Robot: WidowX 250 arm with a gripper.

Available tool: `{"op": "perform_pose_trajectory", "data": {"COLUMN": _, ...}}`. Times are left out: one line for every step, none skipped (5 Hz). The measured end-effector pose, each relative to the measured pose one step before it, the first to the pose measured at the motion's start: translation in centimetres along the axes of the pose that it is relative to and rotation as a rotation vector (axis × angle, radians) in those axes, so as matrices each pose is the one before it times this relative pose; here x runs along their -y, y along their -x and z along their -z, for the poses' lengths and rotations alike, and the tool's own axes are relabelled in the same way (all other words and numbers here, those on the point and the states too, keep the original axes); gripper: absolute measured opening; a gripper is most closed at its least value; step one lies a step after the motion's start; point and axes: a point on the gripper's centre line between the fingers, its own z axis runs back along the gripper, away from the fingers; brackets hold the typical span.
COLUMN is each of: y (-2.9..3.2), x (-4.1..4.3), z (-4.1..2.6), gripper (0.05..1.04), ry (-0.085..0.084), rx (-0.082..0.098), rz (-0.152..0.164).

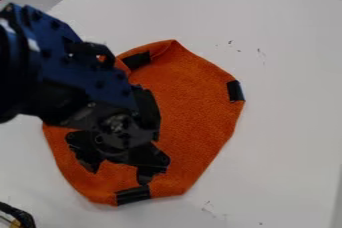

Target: Fold the cloth from bottom right to top left

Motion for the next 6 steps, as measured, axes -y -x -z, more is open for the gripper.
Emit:
{"op": "perform_pose_trajectory", "data": {"y": 0.406, "x": 0.727, "z": 0.044, "gripper": 1.000, "ry": 0.0714, "rx": -0.0910, "rz": 0.0066}}
{"op": "perform_pose_trajectory", "data": {"y": 0.470, "x": 0.587, "z": 0.798, "gripper": 1.000, "ry": 0.0805, "rx": -0.0644, "rz": -0.0114}}
{"op": "perform_pose_trajectory", "data": {"y": 0.199, "x": 0.486, "z": 0.819, "gripper": 1.000, "ry": 0.0407, "rx": -0.0264, "rz": -0.0143}}
{"op": "perform_pose_trajectory", "data": {"y": 0.221, "x": -0.220, "z": 1.302, "gripper": 1.000, "ry": 0.0253, "rx": -0.0277, "rz": -0.0289}}
{"op": "perform_pose_trajectory", "data": {"y": -0.070, "x": -0.118, "z": 0.306, "gripper": 1.000, "ry": 0.0266, "rx": 0.0020, "rz": -0.0251}}
{"op": "perform_pose_trajectory", "data": {"y": 0.074, "x": -0.101, "z": 0.287, "gripper": 0.956, "ry": 0.0058, "rx": 0.0179, "rz": -0.0143}}
